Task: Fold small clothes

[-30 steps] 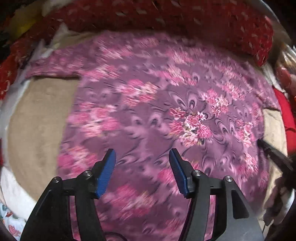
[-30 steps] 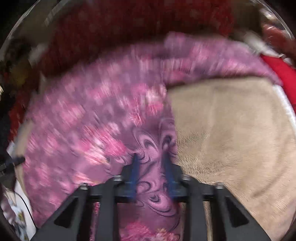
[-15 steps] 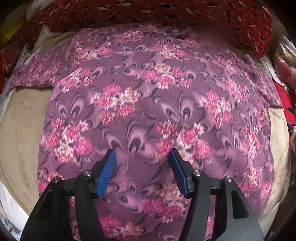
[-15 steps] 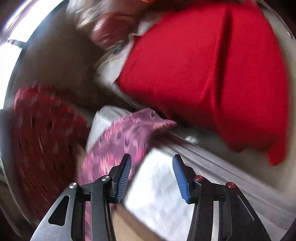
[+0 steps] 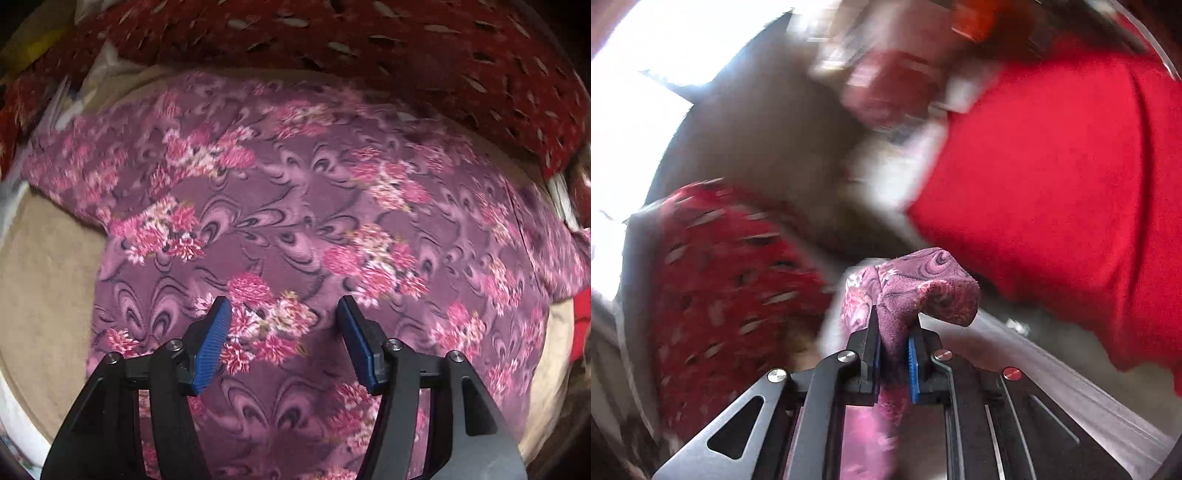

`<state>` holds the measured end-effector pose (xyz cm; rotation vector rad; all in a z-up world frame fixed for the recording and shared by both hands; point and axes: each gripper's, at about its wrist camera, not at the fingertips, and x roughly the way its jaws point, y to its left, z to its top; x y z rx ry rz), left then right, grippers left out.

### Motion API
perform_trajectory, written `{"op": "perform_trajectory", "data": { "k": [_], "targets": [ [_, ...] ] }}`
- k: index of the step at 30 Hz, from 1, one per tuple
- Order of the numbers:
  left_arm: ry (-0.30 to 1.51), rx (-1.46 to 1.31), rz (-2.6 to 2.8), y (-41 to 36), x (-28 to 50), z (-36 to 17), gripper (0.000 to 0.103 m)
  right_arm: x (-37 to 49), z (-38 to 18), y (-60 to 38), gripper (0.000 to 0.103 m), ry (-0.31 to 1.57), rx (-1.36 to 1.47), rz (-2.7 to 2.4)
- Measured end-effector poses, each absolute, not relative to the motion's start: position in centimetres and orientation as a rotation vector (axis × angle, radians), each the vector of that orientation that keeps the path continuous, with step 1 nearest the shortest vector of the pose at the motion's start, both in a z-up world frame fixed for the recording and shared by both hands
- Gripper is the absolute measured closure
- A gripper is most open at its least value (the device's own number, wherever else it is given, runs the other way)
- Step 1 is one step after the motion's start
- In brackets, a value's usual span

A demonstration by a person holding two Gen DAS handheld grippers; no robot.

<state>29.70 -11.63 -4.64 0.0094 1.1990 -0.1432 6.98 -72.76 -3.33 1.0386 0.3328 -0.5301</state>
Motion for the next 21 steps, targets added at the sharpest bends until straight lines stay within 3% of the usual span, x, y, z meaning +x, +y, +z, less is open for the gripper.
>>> {"op": "perform_trajectory", "data": {
  "k": [6,21],
  "targets": [
    [1.193,-0.030,-0.151,-10.3,30.6,-5.6,0.042,11.1,2.2,-62.6,0.093,0.421,0.857,-0.237],
    [1.232,-0.127,-0.278,-5.9,28.9,-4.1,0.042,23.6,1.8,-34.8,0.092,0.706,0.621,0.166]
  ]
}}
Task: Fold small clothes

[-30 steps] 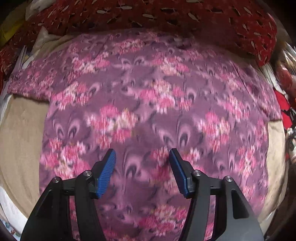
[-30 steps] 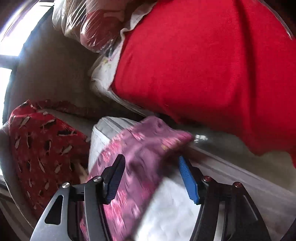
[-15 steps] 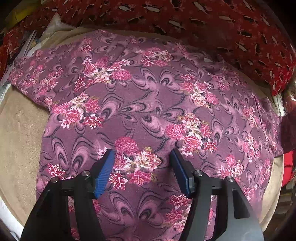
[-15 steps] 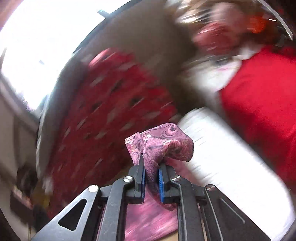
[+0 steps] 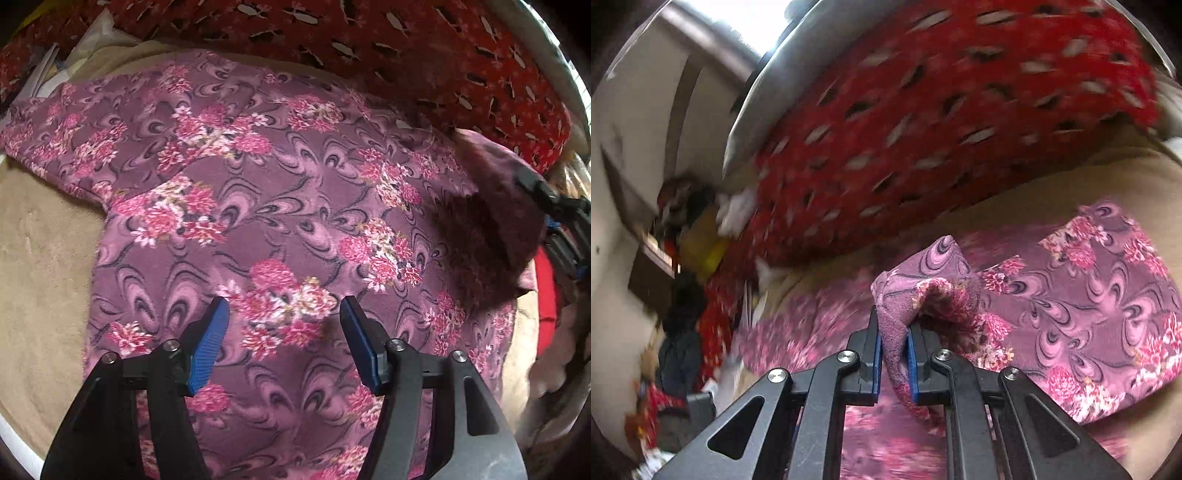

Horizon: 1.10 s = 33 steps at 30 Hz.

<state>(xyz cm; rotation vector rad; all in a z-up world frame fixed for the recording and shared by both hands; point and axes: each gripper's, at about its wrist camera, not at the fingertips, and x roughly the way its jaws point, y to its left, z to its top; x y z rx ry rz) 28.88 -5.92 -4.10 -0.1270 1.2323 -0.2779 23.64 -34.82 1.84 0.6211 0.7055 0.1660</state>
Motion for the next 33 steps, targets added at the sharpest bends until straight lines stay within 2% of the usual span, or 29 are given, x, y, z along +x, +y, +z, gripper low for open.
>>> {"op": "perform_trajectory", "data": {
  "k": [3,4,5,7,9,11,12,13,14,19,22,24,25,33],
  "targets": [
    [1.236,-0.152,-0.283,-4.9,28.7,-3.8,0.042,25.1,0.7,-30.9,0.085,0.772,0.596,0.237],
    [1.238,-0.164,-0.287,-4.5,28.7,-3.7,0.042,25.5,-0.1,-29.8,0.077,0.812,0.584,0.240],
    [1.238,-0.175,-0.295,-4.3,28.5,-3.5,0.042,26.0,-1.3,-28.8,0.074,0.871,0.564,0.228],
    [1.231,-0.182,-0.313,-4.7,28.3,-2.9,0.042,26.0,-4.0,-27.4,0.073,1.000,0.552,0.222],
    [1.224,-0.177,-0.338,-5.6,28.2,-2.2,0.042,25.0,-4.9,-27.1,0.074,1.044,0.558,0.243],
    [1.231,-0.170,-0.371,-7.1,28.5,-1.9,0.042,22.7,-4.1,-27.9,0.072,1.001,0.574,0.272],
    [1.237,-0.165,-0.388,-8.3,28.7,-1.8,0.042,21.6,-3.6,-28.7,0.069,0.974,0.588,0.272],
    [1.242,-0.157,-0.401,-9.4,28.7,-1.8,0.042,20.3,-3.1,-29.8,0.062,0.937,0.607,0.256],
    [1.249,-0.148,-0.413,-10.6,28.9,-1.9,0.042,19.4,-2.6,-30.9,0.060,0.916,0.623,0.235],
    [1.312,-0.025,-0.360,-17.0,29.9,-3.2,0.042,15.6,-2.6,-37.3,0.059,0.857,0.759,0.131],
    [1.273,0.061,-0.272,-19.3,30.5,-3.4,0.043,14.1,-2.9,-40.1,0.059,0.831,0.825,0.095],
    [1.251,0.047,-0.232,-19.3,31.3,-3.0,0.069,13.3,-2.9,-41.8,0.059,0.805,0.843,0.066],
    [1.258,0.010,-0.235,-18.9,31.8,-2.7,0.096,13.2,-2.9,-42.1,0.059,0.798,0.849,0.059],
    [1.137,-0.198,-0.139,-10.0,33.2,2.0,0.096,11.7,-3.2,-47.5,0.058,0.690,0.941,-0.052]
  ]
}}
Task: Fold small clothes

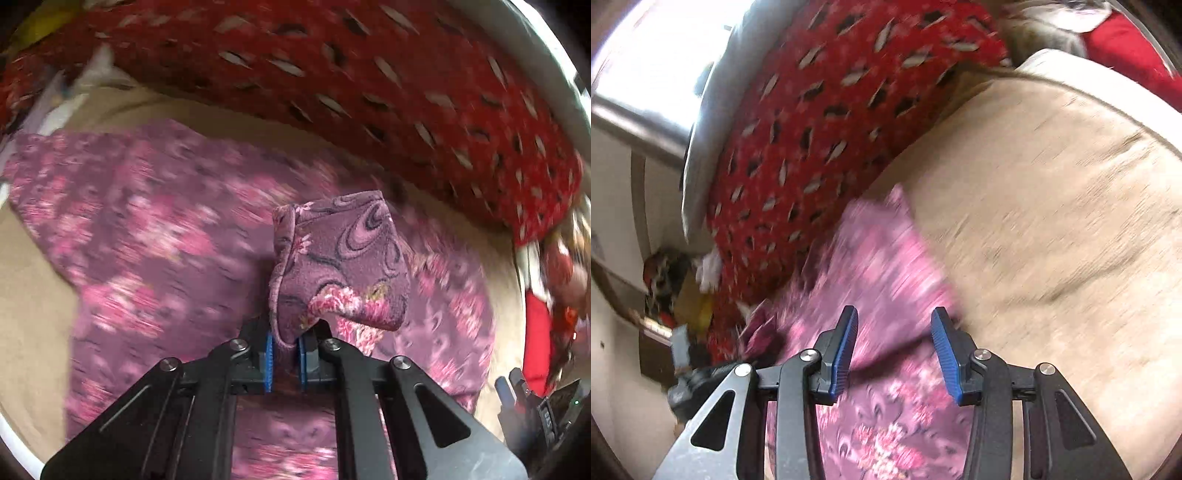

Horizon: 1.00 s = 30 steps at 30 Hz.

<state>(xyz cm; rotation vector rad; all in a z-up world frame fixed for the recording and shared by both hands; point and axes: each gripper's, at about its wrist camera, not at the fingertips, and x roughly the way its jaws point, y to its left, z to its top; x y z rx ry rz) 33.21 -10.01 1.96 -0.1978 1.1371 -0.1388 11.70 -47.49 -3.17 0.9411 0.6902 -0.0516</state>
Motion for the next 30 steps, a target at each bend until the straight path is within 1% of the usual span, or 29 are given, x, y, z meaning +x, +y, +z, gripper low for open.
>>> {"op": "perform_trajectory", "data": {
  "k": [3,7,8,9,10,12,13,14,15,17,18,19,21,24,27,28,30],
  "targets": [
    [1.195,-0.258,-0.113,-6.7,34.2,0.5,0.095,12.7,-3.7,-48.5,0.058,0.691,0.943,-0.088],
    [1.280,-0.375,-0.131,-4.5,34.6,-1.9,0.095,16.4,-5.5,-47.6,0.058,0.785,0.929,-0.066],
    [1.286,-0.389,-0.141,-4.0,34.5,-1.9,0.093,17.2,-5.9,-47.0,0.058,0.807,0.915,-0.062],
    [1.287,-0.401,-0.153,-3.4,34.5,-1.9,0.092,17.8,-6.0,-46.4,0.076,0.820,0.899,-0.037],
    [1.282,-0.409,-0.160,-2.9,34.4,-1.7,0.091,18.3,-5.8,-45.8,0.098,0.818,0.872,-0.005],
    [1.254,-0.415,-0.152,-1.4,33.6,-1.2,0.084,18.1,-4.4,-45.1,0.098,0.764,0.794,0.007],
    [1.244,-0.413,-0.143,-0.9,33.6,-1.3,0.074,17.5,-3.8,-45.2,0.099,0.715,0.779,-0.001],
    [1.229,-0.421,-0.130,0.6,33.4,-1.0,0.070,17.1,-3.8,-45.5,0.099,0.691,0.772,-0.014],
    [1.217,-0.427,-0.106,1.6,33.5,-0.9,0.068,17.0,-4.3,-45.8,0.099,0.705,0.764,-0.041],
    [1.215,-0.455,-0.100,3.1,33.7,-0.8,0.068,17.5,-6.3,-46.3,0.098,0.807,0.766,-0.086],
    [1.217,-0.468,-0.105,4.0,33.7,-0.9,0.068,17.4,-6.9,-46.3,0.098,0.819,0.783,-0.076],
    [1.220,-0.479,-0.109,4.4,33.7,-1.0,0.068,17.0,-6.7,-46.4,0.091,0.804,0.797,-0.082],
    [1.217,-0.491,-0.133,5.1,33.2,-0.9,0.068,16.3,-5.7,-46.6,0.091,0.771,0.802,-0.134],
    [1.228,-0.445,-0.159,4.2,32.8,-1.1,0.068,15.3,-3.3,-46.0,0.090,0.662,0.790,-0.151],
    [1.253,-0.357,-0.126,1.2,34.5,-2.4,0.070,16.3,-2.1,-44.1,0.090,0.670,0.751,-0.096],
    [1.263,-0.352,-0.115,1.3,34.7,-2.6,0.075,17.0,-1.8,-43.0,0.090,0.692,0.730,-0.063],
    [1.274,-0.395,-0.122,2.2,34.9,-2.6,0.076,17.9,-1.8,-40.9,0.089,0.728,0.693,-0.017]
  ]
}}
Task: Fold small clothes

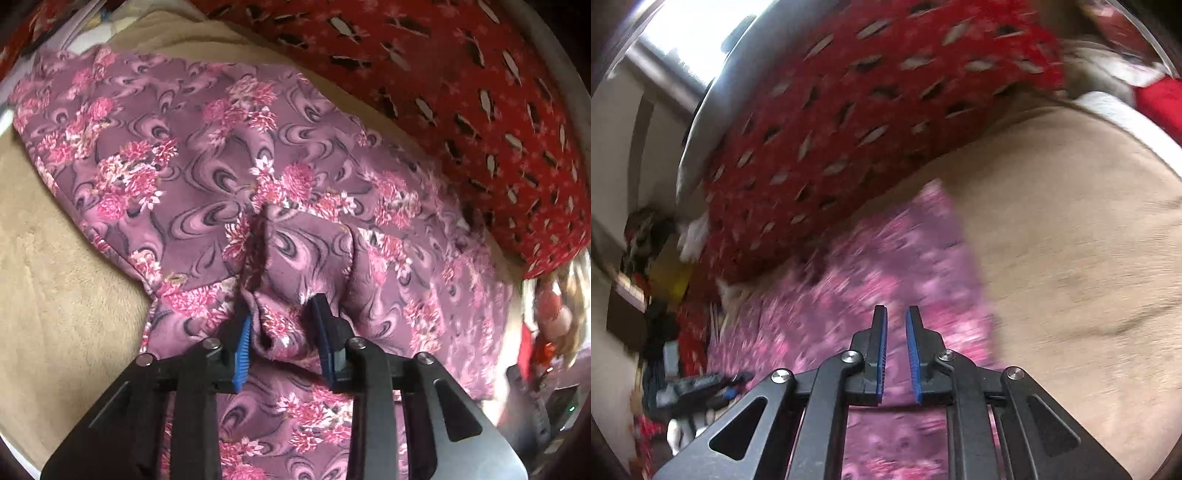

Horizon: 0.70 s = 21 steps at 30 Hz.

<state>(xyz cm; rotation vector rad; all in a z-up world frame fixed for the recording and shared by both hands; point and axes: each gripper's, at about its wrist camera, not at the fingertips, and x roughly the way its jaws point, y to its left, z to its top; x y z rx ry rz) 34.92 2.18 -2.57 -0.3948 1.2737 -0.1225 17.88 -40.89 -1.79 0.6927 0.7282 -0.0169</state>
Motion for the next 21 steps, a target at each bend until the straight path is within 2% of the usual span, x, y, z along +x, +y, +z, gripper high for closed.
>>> {"op": "perform_trajectory", "data": {
  "k": [4,10,15,18,19,21],
  "targets": [
    [1.238,-0.437,-0.126,5.4,34.6,-0.7,0.076,20.0,-1.8,-35.7,0.082,0.780,0.605,0.071],
    [1.183,-0.474,-0.002,13.6,35.4,1.1,0.069,24.6,-3.2,-25.7,0.082,0.861,0.513,0.218],
    [1.170,-0.563,0.145,22.4,36.8,0.8,0.068,27.0,-3.8,-18.5,0.082,0.846,0.443,0.309],
    [1.157,-0.651,0.226,27.8,37.7,0.5,0.068,28.1,-6.5,-16.2,0.072,0.922,0.429,0.322],
    [1.156,-0.696,0.249,29.7,38.1,0.2,0.068,28.2,-7.9,-15.7,0.072,0.944,0.430,0.321],
    [1.149,-0.797,0.259,31.7,39.0,-0.6,0.068,26.8,-8.3,-15.4,0.072,0.816,0.380,0.339]
  ]
}}
